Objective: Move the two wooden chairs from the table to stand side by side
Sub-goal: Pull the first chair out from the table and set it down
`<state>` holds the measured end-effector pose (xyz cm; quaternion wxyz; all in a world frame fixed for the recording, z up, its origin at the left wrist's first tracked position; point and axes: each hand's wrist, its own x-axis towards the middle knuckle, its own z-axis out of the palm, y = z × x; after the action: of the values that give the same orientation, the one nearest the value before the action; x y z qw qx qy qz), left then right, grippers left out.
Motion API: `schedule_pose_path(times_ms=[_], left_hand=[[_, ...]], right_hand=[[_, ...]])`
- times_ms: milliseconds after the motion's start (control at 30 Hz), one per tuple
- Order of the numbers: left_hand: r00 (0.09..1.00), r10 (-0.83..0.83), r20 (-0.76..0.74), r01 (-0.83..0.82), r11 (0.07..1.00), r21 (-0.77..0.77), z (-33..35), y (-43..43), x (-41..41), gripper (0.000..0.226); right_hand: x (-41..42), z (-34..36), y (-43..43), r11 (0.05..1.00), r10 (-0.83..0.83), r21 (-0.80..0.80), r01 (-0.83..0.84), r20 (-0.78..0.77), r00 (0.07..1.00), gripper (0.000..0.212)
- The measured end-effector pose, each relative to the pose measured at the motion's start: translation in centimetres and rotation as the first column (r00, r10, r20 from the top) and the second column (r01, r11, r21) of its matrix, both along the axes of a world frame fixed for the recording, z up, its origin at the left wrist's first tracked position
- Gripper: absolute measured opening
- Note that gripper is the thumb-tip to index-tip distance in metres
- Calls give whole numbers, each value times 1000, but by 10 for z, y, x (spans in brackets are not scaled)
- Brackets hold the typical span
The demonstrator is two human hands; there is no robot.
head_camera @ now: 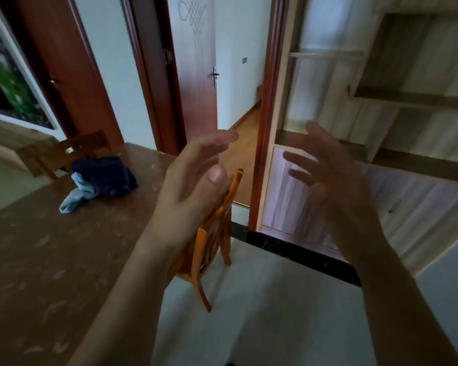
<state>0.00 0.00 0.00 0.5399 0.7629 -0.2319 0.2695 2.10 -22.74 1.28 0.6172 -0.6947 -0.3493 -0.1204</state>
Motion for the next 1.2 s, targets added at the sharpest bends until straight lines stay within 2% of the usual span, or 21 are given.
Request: schedule_pose_path(times_ms=[100, 167, 233, 333, 467, 567, 700, 767, 800, 833, 900, 933, 967, 1033, 1133, 1200], left_hand=[[994, 106, 0, -106, 994, -20, -17, 6, 48, 50], [986, 164, -37, -166, 985, -49, -33, 9, 85, 55], [971, 214, -105, -224, 970, -93, -43, 12, 123, 62], [945, 251, -209, -273, 958, -84, -60, 17, 181, 55], [912, 242, -333, -275, 960, -55, -81, 21, 240, 49], [847, 314, -428, -347, 938, 2, -103, 34, 274, 57], [665, 505, -550, -488, 851, 191, -139, 46, 315, 76], [627, 584, -516, -465, 811, 354, -156, 45, 334, 84], [582, 606, -543, -417, 795, 440, -167, 44, 345, 87], [492, 598, -632, -347, 801, 488, -177, 44, 356, 85], [263, 545, -796, -148, 838, 525, -202, 46, 370, 74], [174, 533, -828, -93, 846, 525, -218, 46, 372, 81], [93, 516, -852, -95, 856, 508, -232, 43, 372, 88], [-55, 458, -887, -204, 865, 459, -254, 32, 369, 96], [-197, 433, -880, -241, 849, 471, -280, 17, 374, 95], [-206, 509, -836, -235, 803, 547, -294, 8, 379, 74]], right_hand=[[70, -8, 15, 997, 46, -60, -52, -102, 994, 67], [126, -19, 31, 987, 53, -138, -85, -222, 974, 61], [173, -31, 42, 953, 35, -291, -82, -162, 986, 66], [232, -53, 44, 938, 131, -287, -195, -226, 965, 74], [307, -76, 53, 899, 198, -346, -269, -226, 954, 70], [361, -102, 70, 841, 291, -400, -364, -232, 928, 73], [442, -136, 104, 688, 393, -576, -442, -217, 894, 83], [474, -156, 121, 599, 454, -666, -444, -174, 874, 85], [489, -169, 128, 543, 485, -704, -458, -182, 855, 85], [503, -182, 136, 478, 515, -742, -470, -197, 834, 86], [527, -210, 147, 340, 553, -816, -468, -229, 801, 91], [536, -224, 150, 264, 571, -844, -467, -253, 781, 92], [544, -237, 152, 190, 588, -859, -476, -288, 756, 92], [554, -259, 153, 47, 616, -862, -504, -373, 694, 96], [563, -284, 156, -117, 648, -874, -471, -426, 631, 107], [563, -298, 157, -183, 688, -905, -384, -397, 608, 100]])
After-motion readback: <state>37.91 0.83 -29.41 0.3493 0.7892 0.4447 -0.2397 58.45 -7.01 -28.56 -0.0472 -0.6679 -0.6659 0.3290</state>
